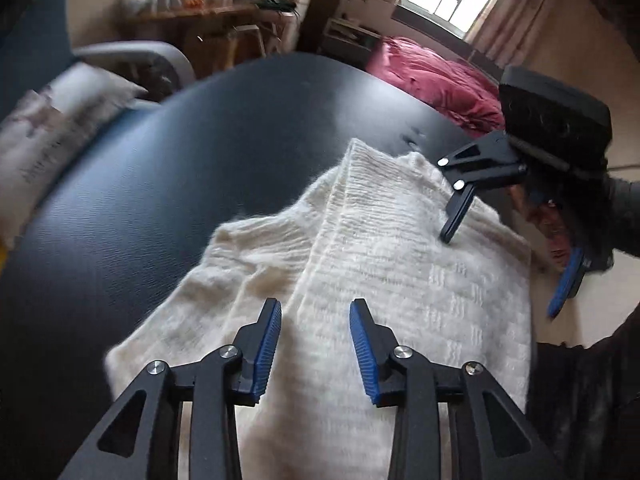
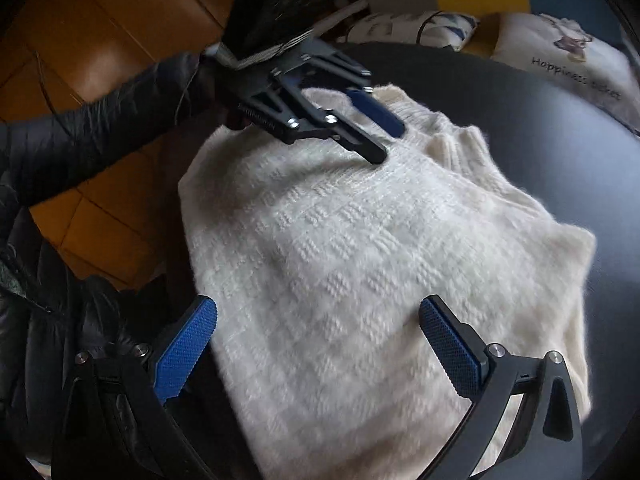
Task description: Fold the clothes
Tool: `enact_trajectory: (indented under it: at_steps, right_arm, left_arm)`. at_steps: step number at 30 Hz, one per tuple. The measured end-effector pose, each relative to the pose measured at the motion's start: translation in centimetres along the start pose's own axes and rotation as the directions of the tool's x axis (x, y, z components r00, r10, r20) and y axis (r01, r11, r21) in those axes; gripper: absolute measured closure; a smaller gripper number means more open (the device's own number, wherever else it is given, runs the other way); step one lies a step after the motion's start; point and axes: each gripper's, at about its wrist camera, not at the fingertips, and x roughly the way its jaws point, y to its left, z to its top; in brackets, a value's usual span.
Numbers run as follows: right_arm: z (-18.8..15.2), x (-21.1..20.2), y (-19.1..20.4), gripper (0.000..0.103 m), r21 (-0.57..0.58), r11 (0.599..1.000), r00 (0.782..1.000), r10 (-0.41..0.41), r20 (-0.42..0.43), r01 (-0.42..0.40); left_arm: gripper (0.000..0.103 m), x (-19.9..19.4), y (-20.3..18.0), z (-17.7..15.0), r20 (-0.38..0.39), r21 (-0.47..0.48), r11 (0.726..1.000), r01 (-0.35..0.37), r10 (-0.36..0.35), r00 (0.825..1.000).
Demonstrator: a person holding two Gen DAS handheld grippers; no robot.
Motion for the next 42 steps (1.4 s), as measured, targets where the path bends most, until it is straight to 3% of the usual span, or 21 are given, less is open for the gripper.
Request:
enact_trajectory:
  at_steps: [4, 6, 7, 11, 13, 15, 17, 18, 19, 23, 30, 33, 35, 36, 37, 42]
  right_arm:
    - [-0.4, -0.1, -0.7, 0.0, 0.026, 1.0, 1.0, 0.0, 0.016, 0.0]
    - [-0.9, -0.5, -0.9, 0.0, 0.033, 0.999, 1.0, -0.024, 0.02, 0.024]
    - [-1.1, -0.6, -0.9, 0.0, 0.039, 0.998, 0.999, -0.04, 0.021, 0.039]
    - [-1.1, -1.3, -0.6, 0.0, 0.058, 0.995, 0.995, -0.084, 0.058, 0.08]
    - [-1.0, -1.2, -0.7, 0.0, 0.07, 0.992, 0.992, -0.109, 0.066, 0.105]
    - [-0.9, -1.3, -0.8, 0.0, 0.083, 0.988, 0.988, -0.136, 0.073, 0.13]
    - [-0.7, -1.9, -0.6, 0.0, 0.086, 0.984, 0.982, -0.165, 0.094, 0.157]
    - [-0.6, -2.3, -0.6, 0.0, 0.087, 0.982, 0.979, -0.175, 0.108, 0.166]
    - [-0.4, -2.8, -0.5, 0.0, 0.089, 0.981, 0.976, -0.181, 0.123, 0.171]
    - [-0.3, -3.1, -0.9, 0.0, 0.099, 0.979, 0.973, -0.191, 0.129, 0.179]
    - [-0.7, -0.7, -3.0, 0.0, 0.159, 0.936, 0.944, -0.326, 0.046, 0.315]
    - [-0.7, -0.4, -3.4, 0.0, 0.189, 0.926, 0.936, -0.346, 0.071, 0.328]
    - [-0.7, 0.0, -3.4, 0.0, 0.186, 0.916, 0.925, -0.373, 0.074, 0.355]
    - [-0.7, 0.1, -3.3, 0.0, 0.186, 0.912, 0.92, -0.385, 0.077, 0.366]
    - [-0.8, 0.0, -3.2, 0.0, 0.188, 0.908, 0.915, -0.395, 0.081, 0.375]
    - [-1.2, 0.0, -3.0, 0.0, 0.198, 0.9, 0.904, -0.415, 0.106, 0.389]
  left_arm:
    - [0.069, 0.7, 0.4, 0.1, -0.043, 0.011, 0.998, 0.06, -0.06, 0.997]
    - [0.07, 0.1, -0.1, -0.1, -0.022, 0.028, 0.999, 0.036, -0.036, 0.999]
    - [0.081, -0.2, -0.4, -0.3, -0.012, 0.037, 0.999, 0.023, -0.023, 1.0]
    - [0.091, -0.1, -2.1, -0.9, -0.006, 0.107, 0.994, -0.028, 0.029, 1.0]
    - [0.091, 0.4, -2.3, -0.9, -0.014, 0.111, 0.992, -0.054, 0.056, 0.998]
    - [0.091, 0.1, -1.5, -0.4, -0.008, 0.042, 0.997, -0.059, 0.059, 0.998]
    - [0.083, -0.1, -1.1, -0.2, 0.004, 0.031, 0.99, -0.135, 0.134, 0.991]
    - [0.076, 0.2, -1.0, -0.3, -0.015, 0.024, 0.989, -0.144, 0.144, 0.989]
    - [0.076, 0.5, -0.8, -0.4, -0.037, 0.018, 0.988, -0.151, 0.151, 0.988]
    - [0.076, -0.1, -1.6, -0.7, -0.022, 0.015, 0.995, -0.103, 0.103, 0.994]
    - [0.076, -1.5, -2.0, -1.7, -0.015, 0.032, 0.998, -0.052, 0.053, 0.998]
    - [0.076, -1.2, -2.2, -1.7, -0.003, 0.055, 0.995, -0.081, 0.081, 0.997]
    - [0.084, -1.6, -2.8, -1.9, 0.019, 0.077, 0.989, -0.129, 0.128, 0.992]
    - [0.091, -2.2, -3.0, -1.9, 0.04, 0.082, 0.98, -0.179, 0.176, 0.984]
    - [0.089, -3.1, -3.2, -1.9, 0.079, 0.062, 0.974, -0.22, 0.215, 0.973]
    - [0.082, -3.2, -3.2, -2.8, 0.005, 0.064, 0.988, -0.138, 0.138, 0.99]
